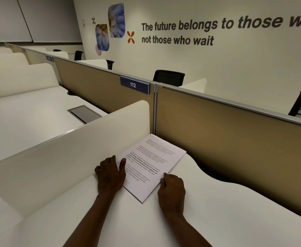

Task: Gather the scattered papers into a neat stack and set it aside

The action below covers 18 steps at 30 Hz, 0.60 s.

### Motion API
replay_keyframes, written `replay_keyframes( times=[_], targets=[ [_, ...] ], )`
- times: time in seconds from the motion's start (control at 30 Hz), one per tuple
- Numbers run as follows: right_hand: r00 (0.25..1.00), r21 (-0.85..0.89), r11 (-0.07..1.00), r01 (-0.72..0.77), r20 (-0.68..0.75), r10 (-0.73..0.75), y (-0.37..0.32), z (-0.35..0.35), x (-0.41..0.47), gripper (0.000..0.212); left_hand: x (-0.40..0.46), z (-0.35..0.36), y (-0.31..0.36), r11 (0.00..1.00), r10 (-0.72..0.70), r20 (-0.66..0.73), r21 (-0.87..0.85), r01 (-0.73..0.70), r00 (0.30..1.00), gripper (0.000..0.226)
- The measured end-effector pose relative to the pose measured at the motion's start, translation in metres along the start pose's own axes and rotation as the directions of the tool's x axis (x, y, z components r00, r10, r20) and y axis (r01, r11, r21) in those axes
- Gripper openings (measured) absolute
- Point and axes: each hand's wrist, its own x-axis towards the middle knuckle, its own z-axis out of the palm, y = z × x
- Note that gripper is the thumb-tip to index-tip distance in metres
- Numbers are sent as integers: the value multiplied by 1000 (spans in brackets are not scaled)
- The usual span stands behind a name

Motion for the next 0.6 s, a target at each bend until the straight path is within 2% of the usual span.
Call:
replay_keyframes(
  times=[0.33, 0.43, 0.53, 0.6],
  targets=[
    [999, -78, 996, 33, 6, -33, 2, 5, 3, 26, 1, 1, -1, 998, -3, -1, -65, 3, 1000, 60],
    [1000, 7, 1000, -12, 12, 12, 2, -3, -1, 31, -4, -4, -1, 993, 20, -79, -115, -29, 997, 60],
    [992, 77, 995, -64, 112, 55, 3, -28, -18, 41, -16, -21, 0, 988, 56, -124, -136, -73, 991, 67],
    [972, 61, 998, -25, 233, 10, 9, -46, -36, 52, -33, -26, 1, 981, 117, -110, -141, -132, 987, 75]
  ],
)
